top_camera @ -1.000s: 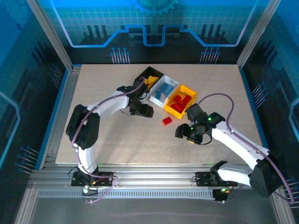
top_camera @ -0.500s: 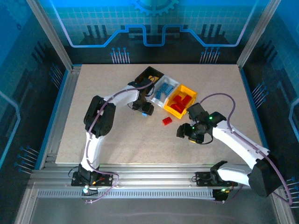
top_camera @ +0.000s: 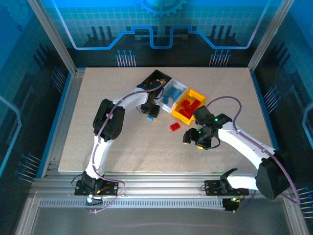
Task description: Sort the legos into containers by color
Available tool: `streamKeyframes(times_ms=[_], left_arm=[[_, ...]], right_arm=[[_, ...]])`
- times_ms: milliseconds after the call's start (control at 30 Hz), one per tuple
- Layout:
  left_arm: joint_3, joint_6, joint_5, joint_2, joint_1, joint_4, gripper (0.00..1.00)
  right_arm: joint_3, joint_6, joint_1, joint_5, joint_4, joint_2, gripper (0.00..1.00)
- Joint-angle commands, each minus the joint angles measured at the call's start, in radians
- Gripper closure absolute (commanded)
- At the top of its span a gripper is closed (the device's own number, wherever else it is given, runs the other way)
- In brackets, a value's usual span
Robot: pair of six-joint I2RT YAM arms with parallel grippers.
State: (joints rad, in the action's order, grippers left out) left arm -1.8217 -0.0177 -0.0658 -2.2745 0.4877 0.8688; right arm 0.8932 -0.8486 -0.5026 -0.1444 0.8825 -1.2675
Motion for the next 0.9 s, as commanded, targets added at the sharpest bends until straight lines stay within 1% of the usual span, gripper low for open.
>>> streamKeyframes(times_ms=[0,100,167,367,500,633,767,867], left_arm=[[-0.002,-0.009,0.009,0.004,-0.004,0.032,0.76],[0.026,-0.047,0.039,0.053,-0.014,0.032,0.76],[0.056,-0.085,0.085,0.099,-0.025,0.025,0.76],[0.148,-0.203,0.296,0.252,-0.046,-0.021,0.75],[0.125,-0.28,0.388,0.309,-0.061,-0.049,0.74],[-0.004,-0.327,0.43,0.27,-0.078,-0.058,0.73],[-0.189,-0.372,0.458,0.154,-0.078,-0.046,0.73],[-0.283,-0.436,0.481,0.074,-0.077,-0.085,0.73]], right_arm=[[0.038,0.006,0.0,-0.02,-0.003,-0.022,0.32],[0.048,0.003,-0.01,-0.018,-0.008,-0.038,0.32],[0.052,-0.002,-0.016,-0.015,-0.011,-0.045,0.32],[0.049,-0.017,-0.028,-0.006,-0.026,-0.05,0.31],[0.037,-0.036,-0.033,-0.004,-0.05,-0.049,0.31],[0.026,-0.055,-0.04,-0.008,-0.072,-0.05,0.31],[0.036,-0.054,-0.044,0.001,-0.062,-0.048,0.31],[0.048,-0.046,-0.042,0.013,-0.044,-0.043,0.31]])
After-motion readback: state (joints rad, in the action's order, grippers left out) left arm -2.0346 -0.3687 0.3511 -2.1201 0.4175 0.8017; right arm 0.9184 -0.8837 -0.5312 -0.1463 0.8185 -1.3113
